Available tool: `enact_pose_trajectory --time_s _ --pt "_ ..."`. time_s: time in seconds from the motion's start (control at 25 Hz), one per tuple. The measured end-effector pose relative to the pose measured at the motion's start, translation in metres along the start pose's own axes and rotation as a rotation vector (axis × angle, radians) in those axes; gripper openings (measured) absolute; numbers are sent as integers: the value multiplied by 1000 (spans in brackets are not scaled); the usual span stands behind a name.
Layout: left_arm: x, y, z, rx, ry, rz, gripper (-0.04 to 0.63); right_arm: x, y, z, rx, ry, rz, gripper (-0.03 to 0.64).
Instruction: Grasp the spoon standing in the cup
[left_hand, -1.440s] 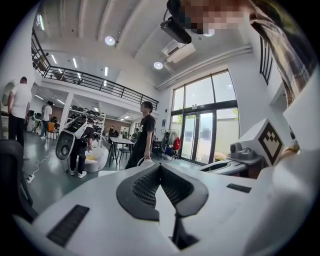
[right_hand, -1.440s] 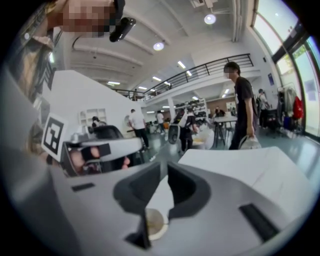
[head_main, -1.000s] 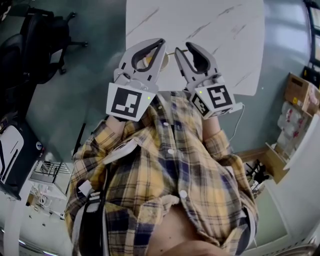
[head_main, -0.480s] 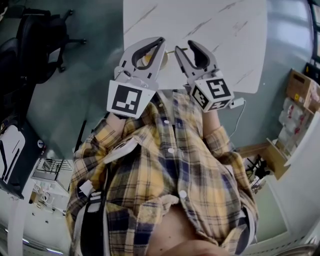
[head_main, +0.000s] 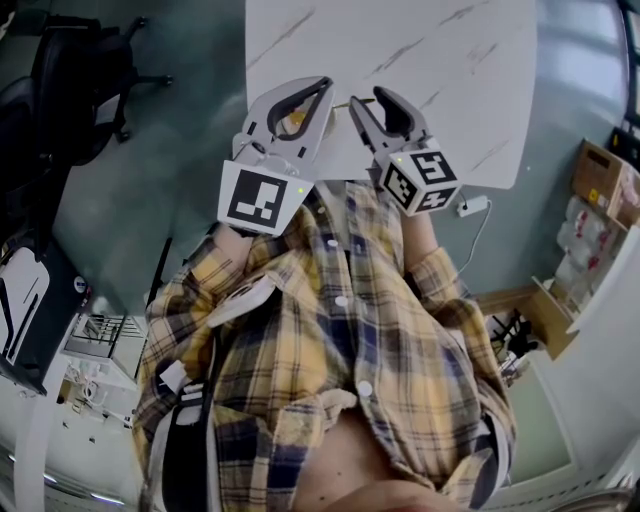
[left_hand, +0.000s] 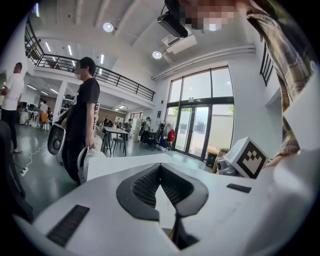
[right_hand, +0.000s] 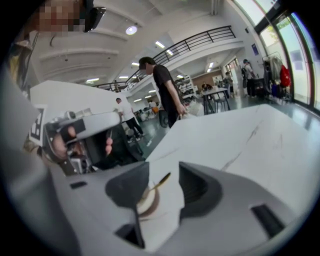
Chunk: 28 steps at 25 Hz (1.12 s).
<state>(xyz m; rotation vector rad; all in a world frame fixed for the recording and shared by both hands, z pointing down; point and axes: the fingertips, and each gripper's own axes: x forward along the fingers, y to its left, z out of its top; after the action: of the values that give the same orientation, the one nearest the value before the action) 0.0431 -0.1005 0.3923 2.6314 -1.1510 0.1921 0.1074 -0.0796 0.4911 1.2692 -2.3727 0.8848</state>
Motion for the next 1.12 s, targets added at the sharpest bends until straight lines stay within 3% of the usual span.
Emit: enact_pose_trajectory --time_s 1.12 --pt "-3 5 -13 6 17 13 15 16 2 -30 98 34 62 171"
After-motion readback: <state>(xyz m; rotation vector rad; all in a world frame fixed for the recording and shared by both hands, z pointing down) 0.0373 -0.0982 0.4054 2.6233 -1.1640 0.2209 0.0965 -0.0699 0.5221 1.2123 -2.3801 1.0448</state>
